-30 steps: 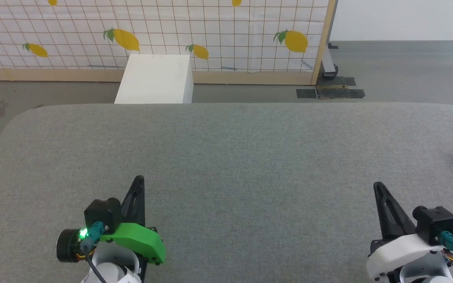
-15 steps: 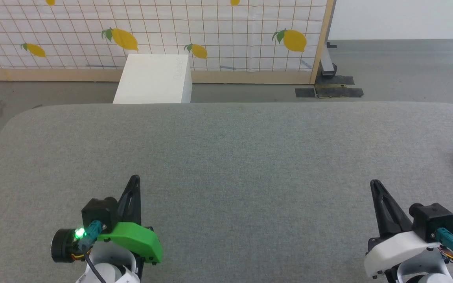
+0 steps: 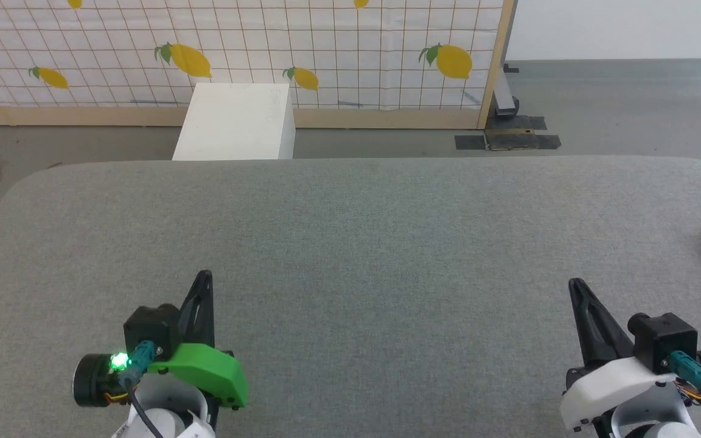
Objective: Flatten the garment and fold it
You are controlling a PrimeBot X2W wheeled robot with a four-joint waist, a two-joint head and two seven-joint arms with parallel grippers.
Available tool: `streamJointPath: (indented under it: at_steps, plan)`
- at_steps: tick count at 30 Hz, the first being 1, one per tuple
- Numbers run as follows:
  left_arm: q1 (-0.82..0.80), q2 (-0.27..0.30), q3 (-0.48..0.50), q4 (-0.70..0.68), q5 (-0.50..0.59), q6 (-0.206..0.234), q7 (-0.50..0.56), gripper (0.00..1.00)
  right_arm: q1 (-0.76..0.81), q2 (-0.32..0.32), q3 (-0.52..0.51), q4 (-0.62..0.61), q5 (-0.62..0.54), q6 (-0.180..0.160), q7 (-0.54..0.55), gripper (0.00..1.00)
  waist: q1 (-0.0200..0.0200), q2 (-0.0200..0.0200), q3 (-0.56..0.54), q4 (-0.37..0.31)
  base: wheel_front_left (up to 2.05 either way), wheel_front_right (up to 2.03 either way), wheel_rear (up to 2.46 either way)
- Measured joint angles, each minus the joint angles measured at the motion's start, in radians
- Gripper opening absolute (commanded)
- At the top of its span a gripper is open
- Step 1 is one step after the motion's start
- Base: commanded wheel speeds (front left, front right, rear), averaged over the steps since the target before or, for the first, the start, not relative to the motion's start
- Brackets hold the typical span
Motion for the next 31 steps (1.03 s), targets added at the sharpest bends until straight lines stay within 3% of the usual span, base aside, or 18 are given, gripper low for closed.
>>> streamJointPath:
  at_steps: [31]
  plan:
    - [0.035,-0.002,0.030,-0.079,0.059,0.010,0.064,0.00,-0.019,0.000,0.022,-0.007,-0.018,0.000,0.026,0.00,0.0000,0.0000,0.004,-0.010,0.00,0.00,0.00]
